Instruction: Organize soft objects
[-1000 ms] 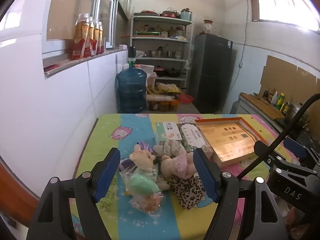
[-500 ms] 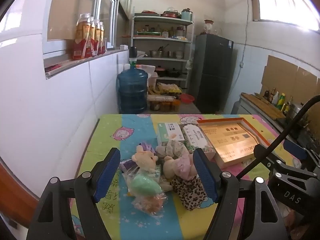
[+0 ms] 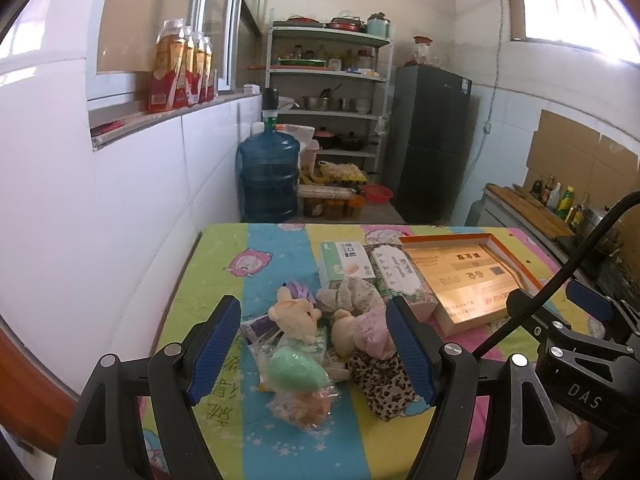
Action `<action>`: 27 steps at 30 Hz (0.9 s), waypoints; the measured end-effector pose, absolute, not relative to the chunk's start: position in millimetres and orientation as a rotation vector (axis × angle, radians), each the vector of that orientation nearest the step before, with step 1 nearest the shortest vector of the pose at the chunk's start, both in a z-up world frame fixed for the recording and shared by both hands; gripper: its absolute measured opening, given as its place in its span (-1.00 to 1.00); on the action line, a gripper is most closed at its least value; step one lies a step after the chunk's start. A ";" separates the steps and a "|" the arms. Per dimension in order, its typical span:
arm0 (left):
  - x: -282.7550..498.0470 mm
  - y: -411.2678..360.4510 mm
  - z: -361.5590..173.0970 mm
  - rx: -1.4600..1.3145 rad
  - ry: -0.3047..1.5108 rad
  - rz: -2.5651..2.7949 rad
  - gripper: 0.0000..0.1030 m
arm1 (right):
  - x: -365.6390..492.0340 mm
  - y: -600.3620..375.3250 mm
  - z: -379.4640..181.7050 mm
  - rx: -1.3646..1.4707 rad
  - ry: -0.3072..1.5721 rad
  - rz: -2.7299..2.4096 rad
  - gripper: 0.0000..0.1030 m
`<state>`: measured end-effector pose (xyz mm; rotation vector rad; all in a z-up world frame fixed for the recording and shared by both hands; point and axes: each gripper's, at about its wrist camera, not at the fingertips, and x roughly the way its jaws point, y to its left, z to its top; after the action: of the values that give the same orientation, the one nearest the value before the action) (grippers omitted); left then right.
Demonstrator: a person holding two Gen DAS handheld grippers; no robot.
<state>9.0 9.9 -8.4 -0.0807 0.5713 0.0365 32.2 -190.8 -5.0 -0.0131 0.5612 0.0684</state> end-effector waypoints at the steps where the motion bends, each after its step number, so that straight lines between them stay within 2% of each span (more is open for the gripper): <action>1: 9.0 10.6 -8.6 -0.082 0.572 0.037 0.49 | 32.4 -190.3 -5.3 -0.012 0.562 0.072 0.80; 27: 14.3 15.7 -9.0 -0.093 0.578 0.046 0.49 | 44.1 -186.5 -7.5 -0.017 0.583 0.098 0.80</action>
<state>14.3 15.7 -9.0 -0.0933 0.5778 0.0455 44.1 -186.5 -7.5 -0.0170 0.5831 0.0983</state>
